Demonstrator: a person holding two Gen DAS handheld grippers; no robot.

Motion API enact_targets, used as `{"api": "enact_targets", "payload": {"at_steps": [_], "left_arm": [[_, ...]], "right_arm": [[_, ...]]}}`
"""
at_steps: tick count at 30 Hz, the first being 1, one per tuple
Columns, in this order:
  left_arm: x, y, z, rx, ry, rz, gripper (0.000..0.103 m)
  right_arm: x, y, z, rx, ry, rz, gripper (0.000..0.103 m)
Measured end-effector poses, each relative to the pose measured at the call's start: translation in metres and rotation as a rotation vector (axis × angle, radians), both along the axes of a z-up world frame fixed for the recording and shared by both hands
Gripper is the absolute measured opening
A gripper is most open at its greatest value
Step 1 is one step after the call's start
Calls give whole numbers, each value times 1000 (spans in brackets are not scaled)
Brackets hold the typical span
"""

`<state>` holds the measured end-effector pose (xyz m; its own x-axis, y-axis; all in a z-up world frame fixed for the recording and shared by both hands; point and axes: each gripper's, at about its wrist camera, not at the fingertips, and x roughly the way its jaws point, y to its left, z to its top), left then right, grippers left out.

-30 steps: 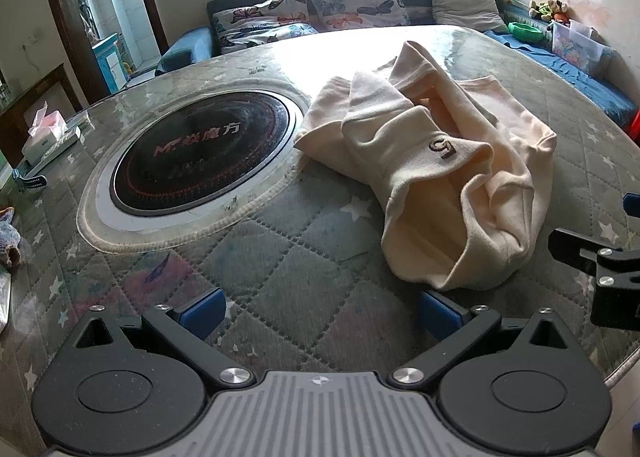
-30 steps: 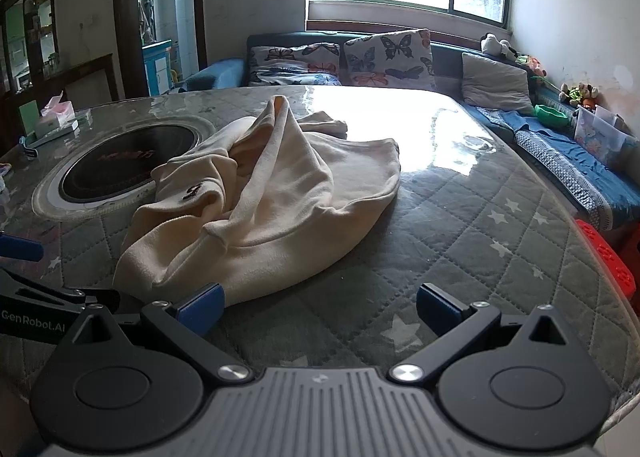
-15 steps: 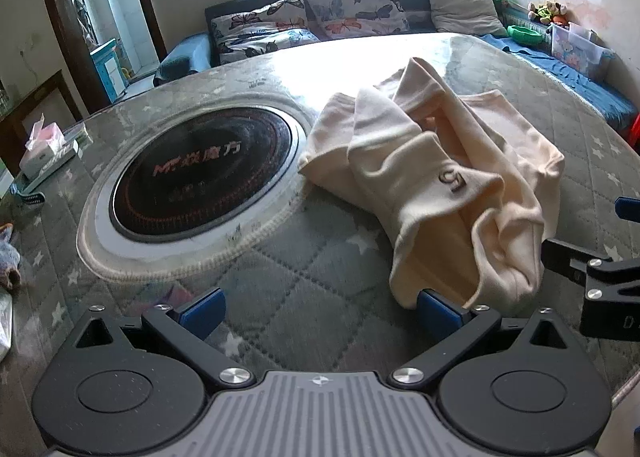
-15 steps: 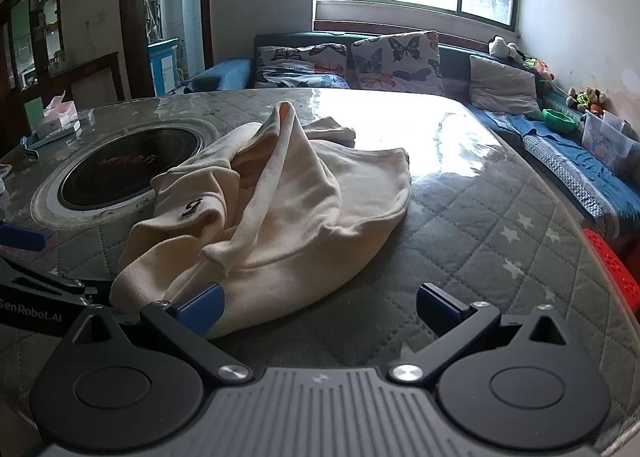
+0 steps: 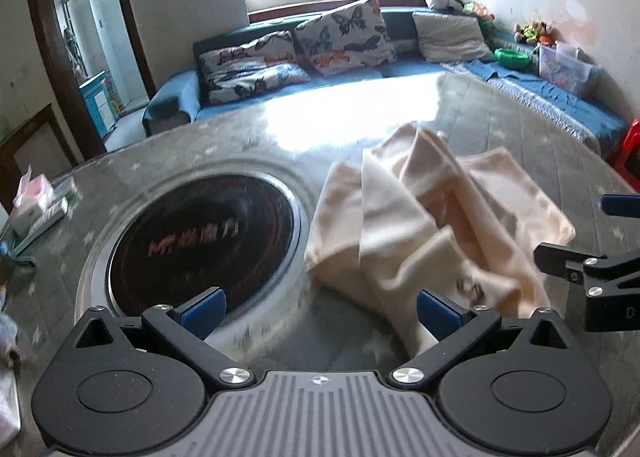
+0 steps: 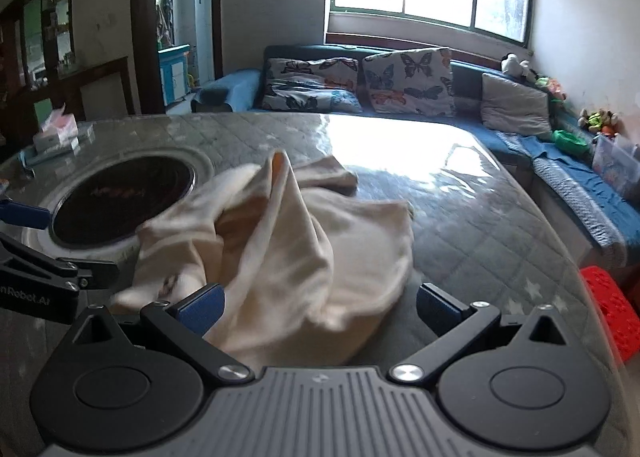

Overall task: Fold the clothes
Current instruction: 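Grasp the sweatshirt edge with the left gripper while the right gripper grasps another edge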

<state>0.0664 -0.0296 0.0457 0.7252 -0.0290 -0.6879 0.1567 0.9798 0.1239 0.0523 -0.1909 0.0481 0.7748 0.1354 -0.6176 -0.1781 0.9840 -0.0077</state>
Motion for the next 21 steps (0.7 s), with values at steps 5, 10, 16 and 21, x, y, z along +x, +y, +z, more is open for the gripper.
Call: {"api": "enact_targets", "payload": {"at_steps": [5, 10, 16, 21], "left_arm": [[33, 4, 4, -31, -15, -4, 103], [67, 6, 6, -49, -8, -10, 102], [104, 4, -1, -101, 24, -34, 78], [126, -7, -6, -150, 58, -77, 63]], "right_arm": [[35, 4, 7, -2, -7, 26, 99], [70, 5, 6, 30, 14, 45, 91], [107, 3, 6, 75, 27, 40, 78], [125, 0, 5, 112, 44, 50, 65]]}}
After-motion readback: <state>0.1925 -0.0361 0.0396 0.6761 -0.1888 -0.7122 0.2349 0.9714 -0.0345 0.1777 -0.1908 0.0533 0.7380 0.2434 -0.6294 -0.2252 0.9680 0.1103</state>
